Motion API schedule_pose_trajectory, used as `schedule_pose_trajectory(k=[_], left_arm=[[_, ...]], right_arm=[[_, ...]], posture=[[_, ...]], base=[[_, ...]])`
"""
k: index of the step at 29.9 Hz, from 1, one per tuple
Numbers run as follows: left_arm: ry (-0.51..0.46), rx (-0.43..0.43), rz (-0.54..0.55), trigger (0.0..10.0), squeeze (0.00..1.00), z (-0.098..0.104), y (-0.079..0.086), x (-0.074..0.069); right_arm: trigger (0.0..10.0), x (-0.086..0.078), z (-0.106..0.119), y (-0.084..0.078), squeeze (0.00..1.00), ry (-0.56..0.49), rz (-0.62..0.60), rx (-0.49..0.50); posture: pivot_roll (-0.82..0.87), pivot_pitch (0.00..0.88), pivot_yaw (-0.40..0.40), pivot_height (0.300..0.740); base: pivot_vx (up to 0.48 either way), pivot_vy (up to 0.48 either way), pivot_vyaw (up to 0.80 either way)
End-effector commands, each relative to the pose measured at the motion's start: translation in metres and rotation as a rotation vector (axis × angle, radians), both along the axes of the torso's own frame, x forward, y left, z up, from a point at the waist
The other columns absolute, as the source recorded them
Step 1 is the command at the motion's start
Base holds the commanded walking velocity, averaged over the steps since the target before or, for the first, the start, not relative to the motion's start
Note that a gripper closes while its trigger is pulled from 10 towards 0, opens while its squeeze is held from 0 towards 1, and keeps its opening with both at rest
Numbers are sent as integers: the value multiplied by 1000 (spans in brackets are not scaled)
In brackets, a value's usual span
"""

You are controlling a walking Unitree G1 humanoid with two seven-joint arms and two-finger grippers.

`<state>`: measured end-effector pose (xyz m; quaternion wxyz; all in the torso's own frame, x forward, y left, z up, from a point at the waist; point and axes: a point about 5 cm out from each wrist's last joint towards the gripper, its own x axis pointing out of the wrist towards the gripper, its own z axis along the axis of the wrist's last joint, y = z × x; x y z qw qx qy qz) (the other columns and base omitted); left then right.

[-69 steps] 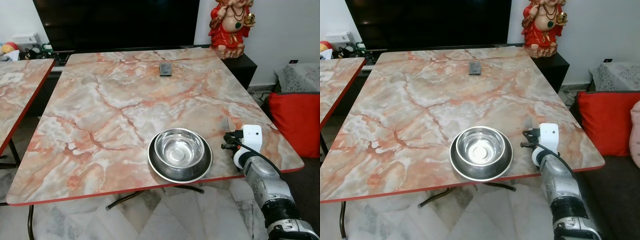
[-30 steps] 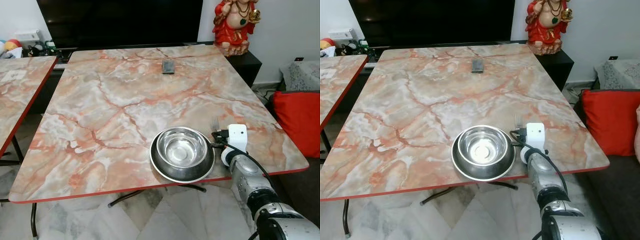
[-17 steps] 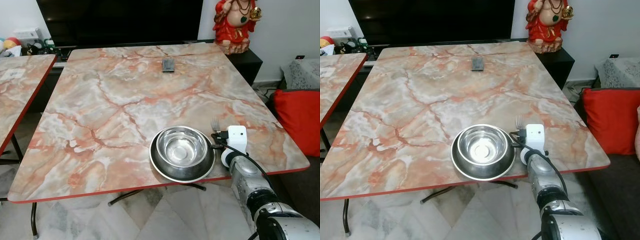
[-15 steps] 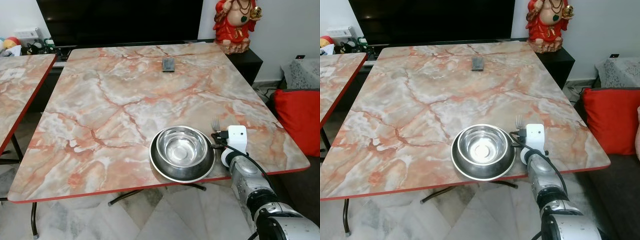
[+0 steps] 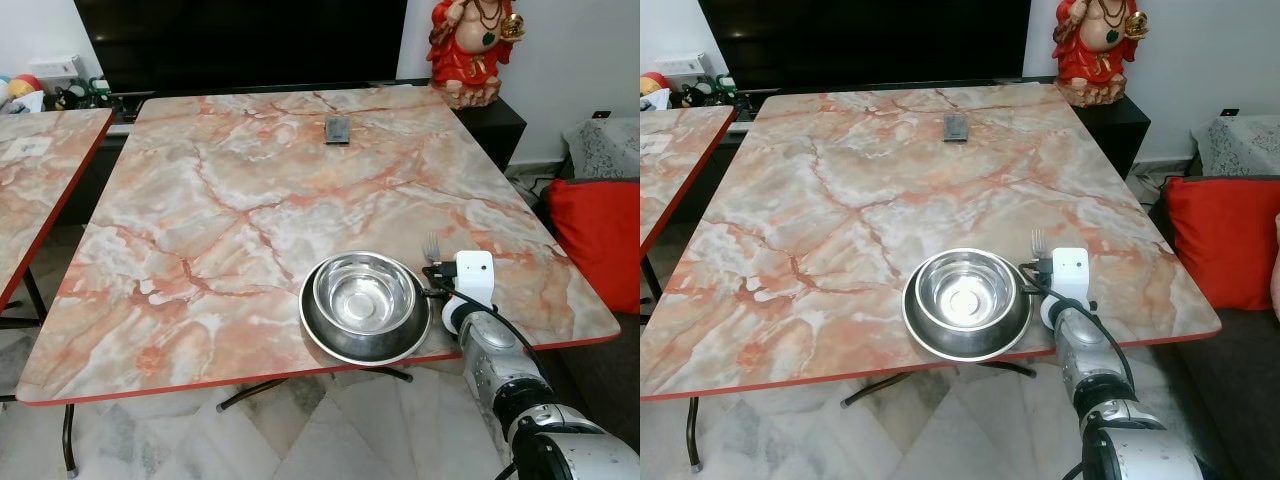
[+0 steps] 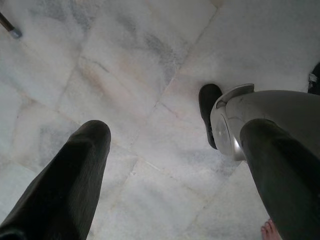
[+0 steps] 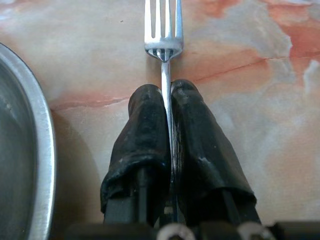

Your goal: Setting the table

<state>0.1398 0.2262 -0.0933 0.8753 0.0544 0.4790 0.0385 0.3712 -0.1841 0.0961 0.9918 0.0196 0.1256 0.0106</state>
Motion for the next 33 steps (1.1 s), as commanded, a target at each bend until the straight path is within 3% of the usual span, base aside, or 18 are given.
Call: schedule_pose_trajectory(k=[1,2,3,4,6,7,8,9,20,33], left_arm=[[34,14,0,10000,0,-3,3,-9],[33,14,0,10000,0,-3,3,-9],[33,14,0,10000,0,-3,3,-9],[33,15,0,10000,0,-3,3,-9],[32,15,1,10000,0,-3,3,-9],[32,15,1,10000,0,-3,3,-9],[32,16,1,10000,0,-3,3,-9],[32,16,1,10000,0,-3,3,-9],[30,15,-1,10000,0,-3,2,-8],[31,13,0,10000,0,-3,0,-8]], right_arm=[[10000,2,3,3,216,-6,8,-4],[10000,2,3,3,216,-6,9,-3],[10000,2,3,3,565,-6,9,-3],[10000,2,3,3,690,-6,9,-4],[10000,2,3,3,655,-5,8,-7],[10000,2,3,4,576,-5,8,-7],[10000,2,3,4,420,-6,8,-7],[10000,2,3,4,0,-6,8,-8],[10000,3,4,3,0,-20,1,-5],[10000,10,34,-4,0,-214,-64,41]], posture=[[45,116,23,740],[45,116,23,740],[45,116,23,740],[45,116,23,740],[45,116,23,740],[45,116,23,740],[45,116,23,740],[45,116,23,740],[45,115,24,740],[40,113,22,740]], base=[[0,0,0],[0,0,0],[0,0,0],[0,0,0],[0,0,0],[0,0,0],[0,0,0],[0,0,0],[0,0,0],[0,0,0]])
